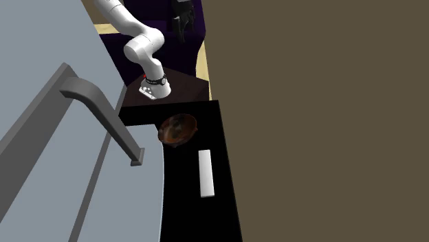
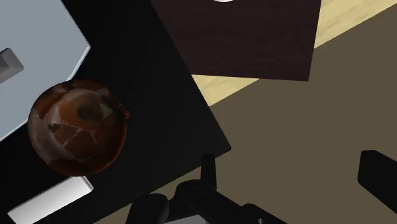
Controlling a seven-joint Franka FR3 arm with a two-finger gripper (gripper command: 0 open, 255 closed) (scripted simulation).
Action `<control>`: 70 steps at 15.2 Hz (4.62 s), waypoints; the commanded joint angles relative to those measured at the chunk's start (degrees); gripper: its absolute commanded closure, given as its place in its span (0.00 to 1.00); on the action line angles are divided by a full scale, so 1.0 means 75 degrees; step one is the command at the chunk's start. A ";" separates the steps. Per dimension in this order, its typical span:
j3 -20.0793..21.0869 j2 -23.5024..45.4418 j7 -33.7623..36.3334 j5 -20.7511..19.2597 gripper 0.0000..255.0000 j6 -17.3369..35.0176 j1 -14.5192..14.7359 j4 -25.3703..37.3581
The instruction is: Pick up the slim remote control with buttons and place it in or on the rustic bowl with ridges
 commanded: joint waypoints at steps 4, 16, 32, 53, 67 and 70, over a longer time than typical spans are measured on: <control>-0.0082 0.0582 0.0175 -0.0082 0.00 0.0705 -0.0174 -0.0107; -0.0543 0.3344 0.0867 -0.0290 0.00 0.3172 -0.0793 0.0261; -0.1320 0.7404 0.1493 0.0151 0.00 0.5090 -0.1548 0.2443; -0.1629 1.1520 0.1961 0.1200 0.00 0.5717 -0.2807 0.5868; -0.1608 1.1621 0.1946 0.1226 1.00 0.5818 -0.2823 0.5866; -0.1608 1.1619 0.1947 0.1226 1.00 0.5818 -0.2823 0.5865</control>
